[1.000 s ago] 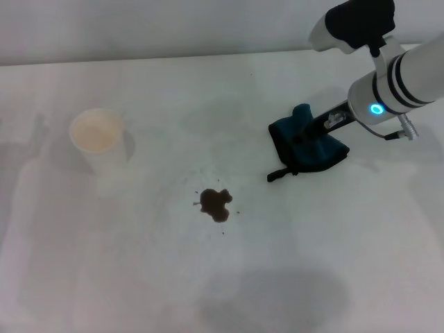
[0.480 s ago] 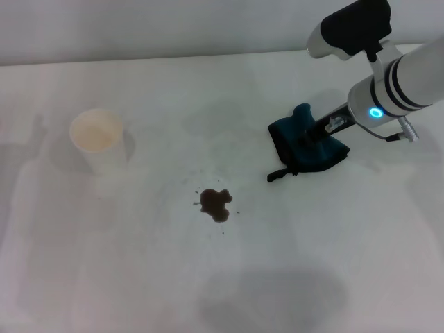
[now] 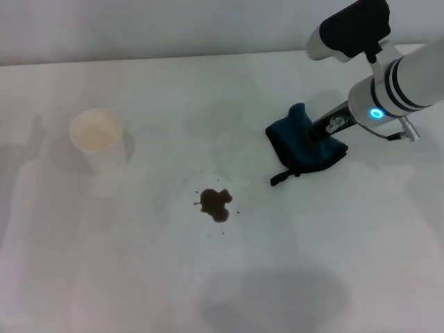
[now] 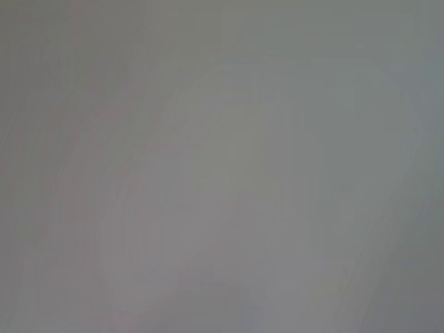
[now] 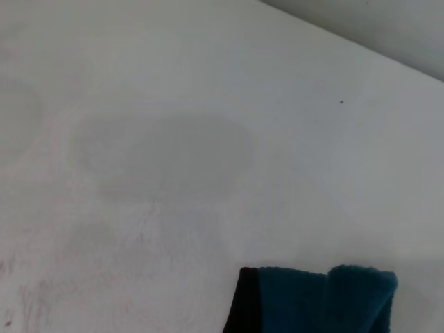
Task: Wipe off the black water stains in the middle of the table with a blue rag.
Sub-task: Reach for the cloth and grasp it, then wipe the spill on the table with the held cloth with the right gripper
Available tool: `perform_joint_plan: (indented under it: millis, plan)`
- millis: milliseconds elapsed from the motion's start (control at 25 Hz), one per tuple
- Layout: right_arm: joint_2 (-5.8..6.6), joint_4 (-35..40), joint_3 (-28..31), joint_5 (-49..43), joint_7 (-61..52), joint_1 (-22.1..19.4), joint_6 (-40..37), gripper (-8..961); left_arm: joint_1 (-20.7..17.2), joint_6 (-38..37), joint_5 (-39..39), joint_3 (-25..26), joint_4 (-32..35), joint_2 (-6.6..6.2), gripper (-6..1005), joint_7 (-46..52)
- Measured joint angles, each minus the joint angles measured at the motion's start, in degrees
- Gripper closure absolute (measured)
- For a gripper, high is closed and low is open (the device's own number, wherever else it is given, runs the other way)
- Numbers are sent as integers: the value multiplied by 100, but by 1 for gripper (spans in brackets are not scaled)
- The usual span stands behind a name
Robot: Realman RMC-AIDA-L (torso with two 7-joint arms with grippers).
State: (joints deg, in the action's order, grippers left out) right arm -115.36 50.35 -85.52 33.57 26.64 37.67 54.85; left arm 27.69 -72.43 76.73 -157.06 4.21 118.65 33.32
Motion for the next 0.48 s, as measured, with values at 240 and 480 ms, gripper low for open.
perform_joint_plan:
  millis: [240,480]
  plan:
    - [3,61,2,5,58,0,23,859,2,0,0,0,4,10,125,36]
    - [-13,696,-26,476,738,-56,700,863,-30,-3,1,0,9,8,125,107]
